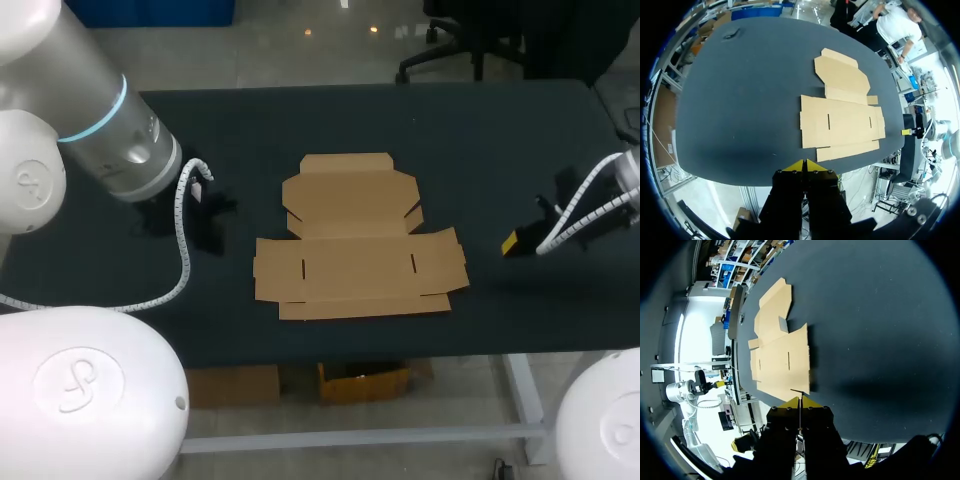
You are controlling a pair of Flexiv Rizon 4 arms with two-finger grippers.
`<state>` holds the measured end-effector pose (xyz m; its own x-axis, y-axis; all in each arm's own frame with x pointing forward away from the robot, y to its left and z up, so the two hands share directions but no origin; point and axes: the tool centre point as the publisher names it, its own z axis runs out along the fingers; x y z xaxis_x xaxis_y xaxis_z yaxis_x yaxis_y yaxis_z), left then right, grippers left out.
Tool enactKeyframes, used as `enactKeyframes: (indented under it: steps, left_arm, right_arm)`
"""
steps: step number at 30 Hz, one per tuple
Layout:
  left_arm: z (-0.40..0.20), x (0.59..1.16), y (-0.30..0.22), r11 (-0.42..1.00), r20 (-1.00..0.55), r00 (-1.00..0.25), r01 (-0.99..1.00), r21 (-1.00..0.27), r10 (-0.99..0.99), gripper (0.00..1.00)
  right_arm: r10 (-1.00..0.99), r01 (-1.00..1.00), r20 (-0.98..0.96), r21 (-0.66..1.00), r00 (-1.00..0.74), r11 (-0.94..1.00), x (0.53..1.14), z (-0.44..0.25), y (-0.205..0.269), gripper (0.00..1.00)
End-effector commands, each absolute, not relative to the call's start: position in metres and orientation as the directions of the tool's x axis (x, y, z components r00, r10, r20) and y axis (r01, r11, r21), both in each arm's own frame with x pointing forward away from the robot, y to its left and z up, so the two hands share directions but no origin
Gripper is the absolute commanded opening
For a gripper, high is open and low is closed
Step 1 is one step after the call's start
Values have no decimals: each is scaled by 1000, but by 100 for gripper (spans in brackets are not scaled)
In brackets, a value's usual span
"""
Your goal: Assemble the packaging by folding the flat box into shape, placing the metal phone stand inside, and closing the box properly
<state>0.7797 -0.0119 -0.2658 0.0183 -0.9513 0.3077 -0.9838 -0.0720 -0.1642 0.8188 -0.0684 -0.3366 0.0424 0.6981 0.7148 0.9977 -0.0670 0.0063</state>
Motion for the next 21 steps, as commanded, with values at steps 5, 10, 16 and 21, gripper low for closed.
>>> enactKeyframes:
  steps: [5,10,16,21]
  left_arm:
    - [-261,771,-10,-99,299,52,-985,-144,-953,0]
    - [-258,769,-10,-103,291,61,-986,-131,-955,0]
    - [-256,766,-11,-97,241,68,-989,-113,-968,0]
    - [-256,766,-11,-97,241,68,-989,-113,-968,0]
  right_arm:
    - [726,988,686,69,53,-137,795,-328,-75,0]
    - [735,984,676,90,52,-152,789,-326,-77,0]
    - [732,982,677,81,71,-170,786,-324,-81,0]
    - [735,982,673,74,79,-174,786,-323,-81,0]
